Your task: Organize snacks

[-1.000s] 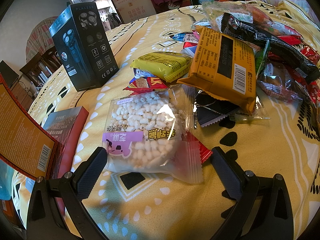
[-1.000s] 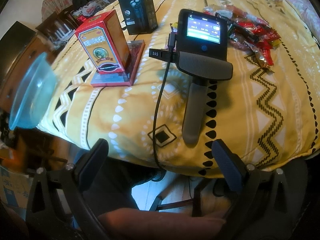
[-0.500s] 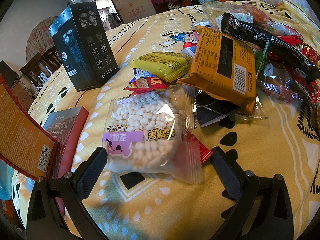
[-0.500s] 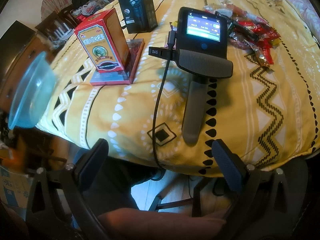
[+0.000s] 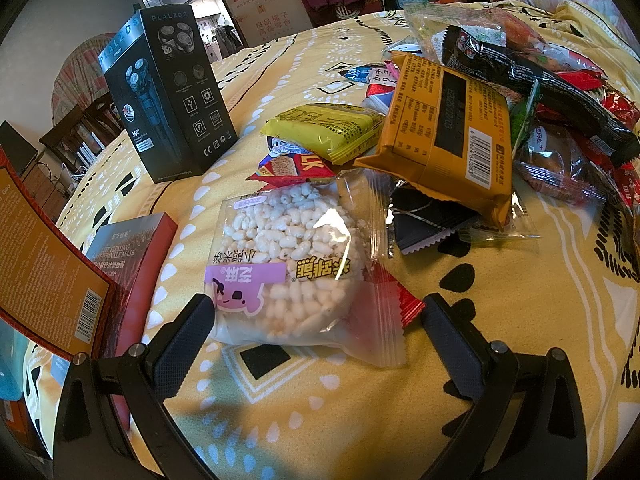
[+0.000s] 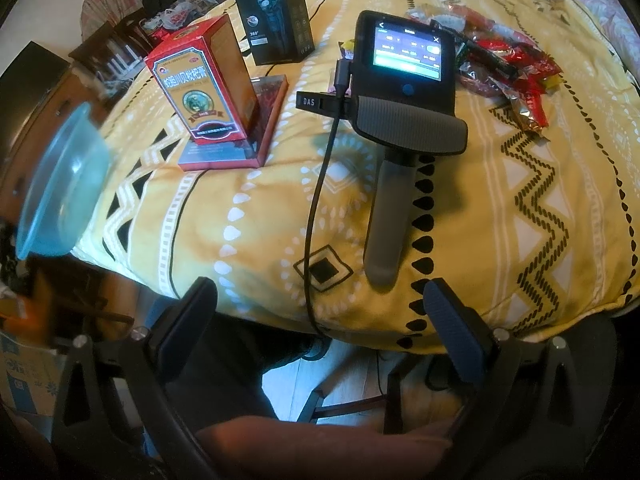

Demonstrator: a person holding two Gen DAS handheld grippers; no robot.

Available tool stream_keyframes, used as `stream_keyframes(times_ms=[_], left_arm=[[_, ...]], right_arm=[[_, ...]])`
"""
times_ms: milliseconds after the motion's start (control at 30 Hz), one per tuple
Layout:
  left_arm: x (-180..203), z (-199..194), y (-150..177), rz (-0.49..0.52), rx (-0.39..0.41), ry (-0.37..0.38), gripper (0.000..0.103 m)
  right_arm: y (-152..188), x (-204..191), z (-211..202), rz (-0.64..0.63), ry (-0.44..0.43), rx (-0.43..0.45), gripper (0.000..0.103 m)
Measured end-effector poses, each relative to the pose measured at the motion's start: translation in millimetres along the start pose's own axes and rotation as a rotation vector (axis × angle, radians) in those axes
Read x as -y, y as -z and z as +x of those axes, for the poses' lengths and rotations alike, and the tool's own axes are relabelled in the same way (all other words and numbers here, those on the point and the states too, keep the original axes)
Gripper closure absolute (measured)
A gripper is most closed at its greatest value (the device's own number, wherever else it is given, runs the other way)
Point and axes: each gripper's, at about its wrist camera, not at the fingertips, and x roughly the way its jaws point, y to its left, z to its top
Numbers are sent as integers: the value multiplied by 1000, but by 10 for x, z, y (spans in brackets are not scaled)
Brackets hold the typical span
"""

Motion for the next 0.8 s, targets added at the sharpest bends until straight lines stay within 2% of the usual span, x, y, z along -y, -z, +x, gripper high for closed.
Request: stream_keyframes(times_ms=[800], left_arm=[[0, 1, 0, 0, 0, 0, 0]], right_arm=[[-7, -15, 21, -2, 1, -2, 0]])
